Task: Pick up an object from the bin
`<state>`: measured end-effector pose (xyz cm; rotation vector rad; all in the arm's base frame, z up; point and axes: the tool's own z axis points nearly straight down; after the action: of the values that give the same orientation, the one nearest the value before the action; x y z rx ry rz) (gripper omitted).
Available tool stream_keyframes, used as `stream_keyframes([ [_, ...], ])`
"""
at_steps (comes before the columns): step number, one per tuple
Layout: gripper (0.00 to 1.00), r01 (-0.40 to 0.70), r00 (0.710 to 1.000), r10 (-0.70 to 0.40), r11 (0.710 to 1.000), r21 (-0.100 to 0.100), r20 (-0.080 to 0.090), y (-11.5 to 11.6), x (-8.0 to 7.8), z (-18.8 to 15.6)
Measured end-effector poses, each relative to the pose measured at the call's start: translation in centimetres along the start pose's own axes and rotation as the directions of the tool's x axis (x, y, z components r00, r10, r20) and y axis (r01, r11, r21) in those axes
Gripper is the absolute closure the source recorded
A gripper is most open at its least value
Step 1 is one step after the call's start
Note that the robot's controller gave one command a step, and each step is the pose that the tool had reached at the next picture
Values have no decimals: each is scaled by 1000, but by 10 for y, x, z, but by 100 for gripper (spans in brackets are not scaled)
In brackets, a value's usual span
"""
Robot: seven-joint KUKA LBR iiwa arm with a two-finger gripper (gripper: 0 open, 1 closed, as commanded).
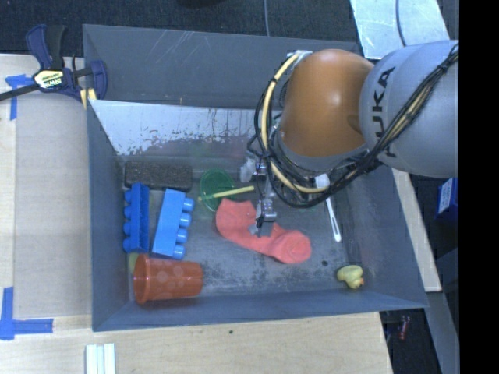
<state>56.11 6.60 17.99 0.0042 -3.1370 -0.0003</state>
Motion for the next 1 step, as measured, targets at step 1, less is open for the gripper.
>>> stream_keyframes([
  [1, 0, -2, 1000, 2, 1000, 0, 8, 0, -2, -4],
])
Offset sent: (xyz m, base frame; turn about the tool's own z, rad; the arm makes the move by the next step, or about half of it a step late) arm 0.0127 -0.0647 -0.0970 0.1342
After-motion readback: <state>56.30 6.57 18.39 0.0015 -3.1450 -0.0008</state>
